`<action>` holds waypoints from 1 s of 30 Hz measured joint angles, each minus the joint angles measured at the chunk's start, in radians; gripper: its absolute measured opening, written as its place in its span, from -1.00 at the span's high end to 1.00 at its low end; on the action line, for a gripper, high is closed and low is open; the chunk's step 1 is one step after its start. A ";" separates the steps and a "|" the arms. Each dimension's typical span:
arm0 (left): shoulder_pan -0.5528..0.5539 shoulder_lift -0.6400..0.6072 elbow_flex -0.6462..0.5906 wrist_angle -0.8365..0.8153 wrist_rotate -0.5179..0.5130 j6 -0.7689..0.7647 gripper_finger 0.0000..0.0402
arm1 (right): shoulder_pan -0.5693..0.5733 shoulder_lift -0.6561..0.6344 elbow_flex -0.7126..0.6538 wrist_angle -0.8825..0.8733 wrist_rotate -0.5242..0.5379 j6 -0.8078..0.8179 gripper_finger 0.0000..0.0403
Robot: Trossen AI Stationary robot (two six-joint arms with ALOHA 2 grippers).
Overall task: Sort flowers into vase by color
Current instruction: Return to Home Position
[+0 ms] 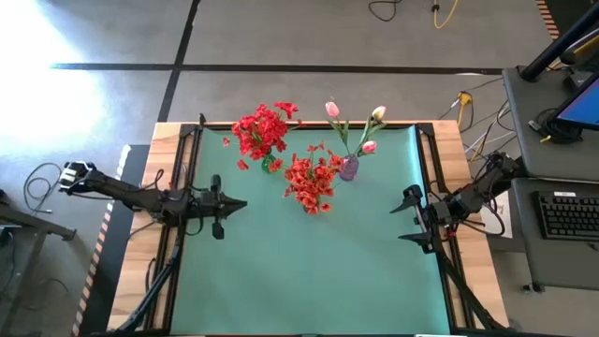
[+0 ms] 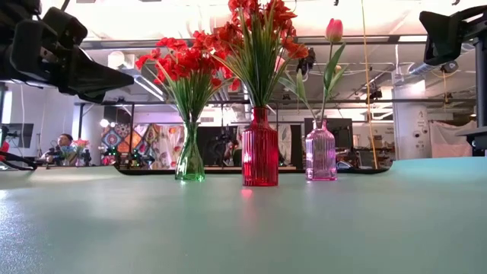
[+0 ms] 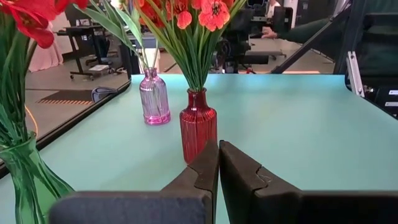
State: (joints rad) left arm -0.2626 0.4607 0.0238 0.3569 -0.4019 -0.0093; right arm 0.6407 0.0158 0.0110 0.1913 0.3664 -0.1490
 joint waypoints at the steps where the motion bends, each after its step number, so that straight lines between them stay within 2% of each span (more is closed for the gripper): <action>1: 0.000 0.004 0.000 0.000 0.000 0.000 1.00 | 0.000 0.000 0.000 0.000 0.000 0.000 -0.61; 30: 0.000 0.113 0.000 0.000 0.000 0.000 1.00 | 0.000 0.000 0.000 0.000 0.000 0.000 -0.61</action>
State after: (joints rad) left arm -0.2626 0.5742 0.0238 0.3569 -0.4015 -0.0094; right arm 0.6407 0.0155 0.0109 0.1909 0.3664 -0.1493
